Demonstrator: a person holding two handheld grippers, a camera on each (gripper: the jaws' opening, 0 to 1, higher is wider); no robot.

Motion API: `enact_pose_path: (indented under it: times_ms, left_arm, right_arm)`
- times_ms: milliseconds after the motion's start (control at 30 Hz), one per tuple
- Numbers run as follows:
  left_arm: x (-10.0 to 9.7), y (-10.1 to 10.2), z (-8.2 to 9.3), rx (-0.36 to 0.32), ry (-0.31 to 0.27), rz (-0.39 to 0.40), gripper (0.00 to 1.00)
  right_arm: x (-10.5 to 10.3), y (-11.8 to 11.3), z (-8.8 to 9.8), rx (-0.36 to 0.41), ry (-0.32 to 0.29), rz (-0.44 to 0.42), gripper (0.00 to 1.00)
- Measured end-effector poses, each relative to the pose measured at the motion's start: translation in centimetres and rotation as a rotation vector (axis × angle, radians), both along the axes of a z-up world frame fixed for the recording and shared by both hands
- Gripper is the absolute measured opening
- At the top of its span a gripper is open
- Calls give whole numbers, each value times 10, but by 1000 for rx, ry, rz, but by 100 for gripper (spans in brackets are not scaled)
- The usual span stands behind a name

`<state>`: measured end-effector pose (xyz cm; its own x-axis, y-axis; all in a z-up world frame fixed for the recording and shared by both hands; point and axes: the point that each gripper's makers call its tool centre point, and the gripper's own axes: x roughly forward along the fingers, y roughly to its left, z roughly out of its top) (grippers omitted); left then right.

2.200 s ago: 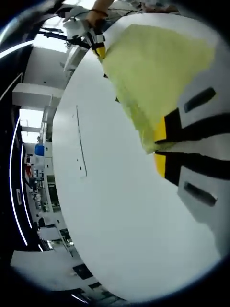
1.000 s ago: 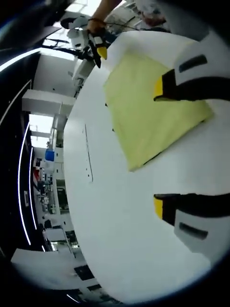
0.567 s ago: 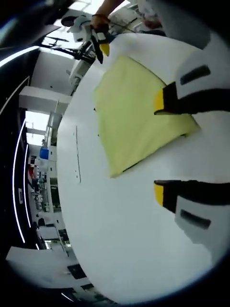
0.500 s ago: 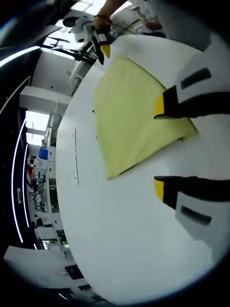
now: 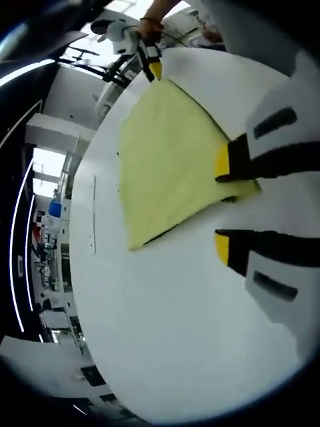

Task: Fold the garment on the visible template until the final outline fits inside the template.

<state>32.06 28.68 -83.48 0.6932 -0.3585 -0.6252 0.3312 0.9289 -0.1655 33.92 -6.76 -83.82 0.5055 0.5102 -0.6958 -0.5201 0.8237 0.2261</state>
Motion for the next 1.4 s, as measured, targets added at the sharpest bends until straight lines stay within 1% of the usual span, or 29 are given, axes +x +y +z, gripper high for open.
enact_pose_path:
  times_ms: [100,133,233,267,367,467,567,600,633,667,800,1067,1267,1400]
  left_arm:
    - [-1,-1,-1,-2,12,6,20]
    - [-2,-2,-1,-1,15,9,19]
    - [-4,-2,-5,14,21,9,18]
    - [-6,-5,-4,15,18,11,17]
    - [-7,-5,-5,22,23,14,16]
    - [-9,-5,-5,28,22,12,14]
    - [-11,-8,-5,19,23,-2,8]
    - [-13,-8,-5,27,21,-3,8]
    - [-14,-8,-5,46,13,-20,7]
    - [-16,-9,-4,48,11,-24,6]
    - [-15,-11,-2,20,12,-24,2]
    - [-23,-12,-1,-13,32,-9,1]
    - [-32,-14,-2,5,42,-26,1]
    - [-39,-16,-3,30,45,-46,1]
  right_arm:
    - [-3,-3,-6,-9,12,-8,18]
    - [-4,-3,-6,-12,9,-7,16]
    - [-6,-1,-4,-2,8,-4,15]
    - [-6,-1,-4,1,9,-5,14]
    - [-4,0,-3,24,7,-21,13]
    - [-3,0,-2,63,18,-46,8]
    - [-5,2,-2,97,31,-54,0]
    - [-5,3,-3,103,31,-56,0]
    - [-4,2,-4,106,30,-56,0]
    - [-5,3,-3,106,29,-56,0]
    - [-6,5,-2,102,23,-41,0]
    - [-9,2,-2,108,38,-39,0]
    - [-15,-3,-3,86,39,-25,0]
    - [-21,-5,-3,90,56,-33,0]
